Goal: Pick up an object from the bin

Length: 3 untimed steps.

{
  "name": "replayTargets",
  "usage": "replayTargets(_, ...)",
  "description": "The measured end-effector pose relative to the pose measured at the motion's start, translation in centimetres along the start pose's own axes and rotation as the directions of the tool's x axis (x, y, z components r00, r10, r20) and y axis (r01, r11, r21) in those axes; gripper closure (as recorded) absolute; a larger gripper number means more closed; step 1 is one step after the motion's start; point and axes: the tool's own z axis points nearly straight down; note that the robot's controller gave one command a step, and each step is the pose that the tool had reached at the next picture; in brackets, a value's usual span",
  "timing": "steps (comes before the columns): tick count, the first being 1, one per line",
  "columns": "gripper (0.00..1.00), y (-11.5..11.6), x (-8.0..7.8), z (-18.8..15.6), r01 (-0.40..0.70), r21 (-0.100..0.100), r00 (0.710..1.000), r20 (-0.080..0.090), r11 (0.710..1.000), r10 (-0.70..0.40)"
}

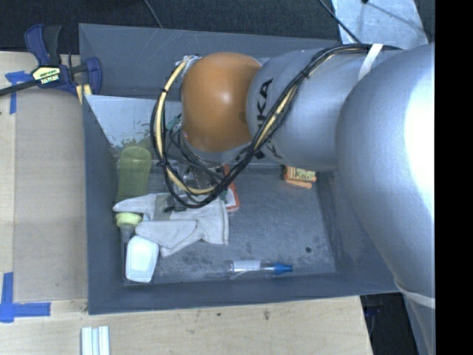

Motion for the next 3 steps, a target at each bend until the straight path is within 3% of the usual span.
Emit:
replayTargets(1,1.0,-0.78,-0.71,-3.83,0.116,-0.001,0.993,0.007,0.993,-0.116)
replayTargets(3,1.0,-0.82,-0.71,-4.0,0.117,-0.001,0.993,0.005,0.993,-0.117)
